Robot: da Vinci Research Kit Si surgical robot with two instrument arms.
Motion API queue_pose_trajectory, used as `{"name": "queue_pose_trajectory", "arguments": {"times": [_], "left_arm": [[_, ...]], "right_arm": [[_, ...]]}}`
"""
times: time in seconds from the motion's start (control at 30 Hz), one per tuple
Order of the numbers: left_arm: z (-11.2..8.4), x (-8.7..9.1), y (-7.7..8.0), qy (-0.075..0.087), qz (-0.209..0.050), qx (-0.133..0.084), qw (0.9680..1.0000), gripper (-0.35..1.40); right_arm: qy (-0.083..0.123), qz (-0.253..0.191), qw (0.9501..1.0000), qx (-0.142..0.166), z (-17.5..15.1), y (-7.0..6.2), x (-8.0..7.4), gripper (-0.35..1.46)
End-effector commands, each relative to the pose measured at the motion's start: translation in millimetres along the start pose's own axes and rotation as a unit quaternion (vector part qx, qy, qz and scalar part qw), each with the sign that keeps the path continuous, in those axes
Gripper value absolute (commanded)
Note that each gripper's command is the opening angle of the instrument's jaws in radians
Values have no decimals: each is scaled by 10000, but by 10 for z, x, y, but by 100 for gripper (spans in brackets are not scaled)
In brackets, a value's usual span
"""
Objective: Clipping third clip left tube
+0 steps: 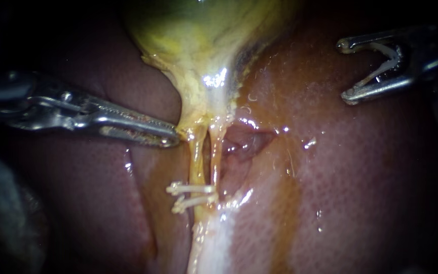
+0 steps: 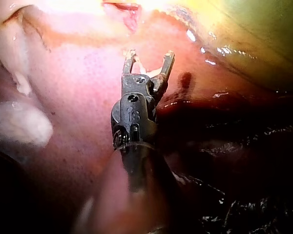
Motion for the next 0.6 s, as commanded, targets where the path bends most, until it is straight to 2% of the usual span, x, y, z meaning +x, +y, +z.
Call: {"name": "queue_pose_trajectory", "arguments": {"times": [0.03,0.2,0.37,0.5,0.6], "left_arm": [[-2,1,0,1,-2,-5,10000,-35],[-21,10,3,127,-20,-4,9999,-35],[-59,32,9,367,-125,66,9992,-35],[-90,45,15,508,-77,149,9986,-35],[-102,48,19,585,-83,164,9981,-35]], "right_arm": [[0,1,10000,0,0,0,0,50],[0,1,10000,1,0,-1,1,50],[1,-1,10000,3,-1,-2,1,50],[1,-1,10000,4,-1,-2,1,50],[1,0,10000,4,-1,-2,1,50]]}}
